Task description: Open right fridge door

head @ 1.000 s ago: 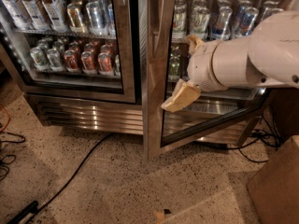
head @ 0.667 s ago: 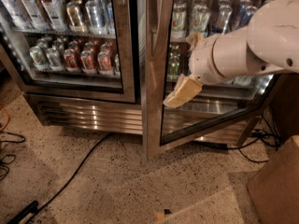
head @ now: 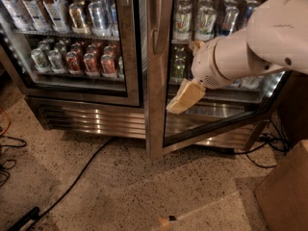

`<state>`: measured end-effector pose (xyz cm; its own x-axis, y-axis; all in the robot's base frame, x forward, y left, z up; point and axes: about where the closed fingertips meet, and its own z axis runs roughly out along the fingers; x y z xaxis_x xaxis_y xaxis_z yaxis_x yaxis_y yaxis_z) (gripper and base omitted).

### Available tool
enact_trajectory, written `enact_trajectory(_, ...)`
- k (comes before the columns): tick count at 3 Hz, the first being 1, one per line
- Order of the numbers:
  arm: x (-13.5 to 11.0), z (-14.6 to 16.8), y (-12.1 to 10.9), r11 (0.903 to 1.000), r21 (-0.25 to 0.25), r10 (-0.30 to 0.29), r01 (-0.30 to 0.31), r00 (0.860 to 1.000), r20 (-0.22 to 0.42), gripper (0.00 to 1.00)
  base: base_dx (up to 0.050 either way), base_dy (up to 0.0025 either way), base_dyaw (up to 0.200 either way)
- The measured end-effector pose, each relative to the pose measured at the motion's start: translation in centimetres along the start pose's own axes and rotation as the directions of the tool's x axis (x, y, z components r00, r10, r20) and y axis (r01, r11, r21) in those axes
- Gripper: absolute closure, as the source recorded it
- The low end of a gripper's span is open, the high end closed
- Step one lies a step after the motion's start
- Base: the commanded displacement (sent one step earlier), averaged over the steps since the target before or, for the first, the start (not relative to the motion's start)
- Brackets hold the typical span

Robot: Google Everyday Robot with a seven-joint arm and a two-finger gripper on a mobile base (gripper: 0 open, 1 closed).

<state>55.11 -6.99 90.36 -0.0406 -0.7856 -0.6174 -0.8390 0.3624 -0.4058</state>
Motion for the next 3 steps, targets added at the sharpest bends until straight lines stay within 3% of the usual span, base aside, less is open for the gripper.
enact_trajectory(1,0.20,0.21,0.79,0.9975,-0.027,0.065,-0.066,0.998,-0.023,0.00,0.000,0.00000,0.000)
enact_trajectory(2,0.20,0.21,0.79,0.9974,-0.027,0.065,-0.066,0.998,-0.023,0.00,0.000,0.00000,0.000)
enact_trajectory(3,1.01,0.99,0.82,0.9865,-0.103,0.122,-0.127,0.991,-0.055,0.00,0.000,0.00000,0.000)
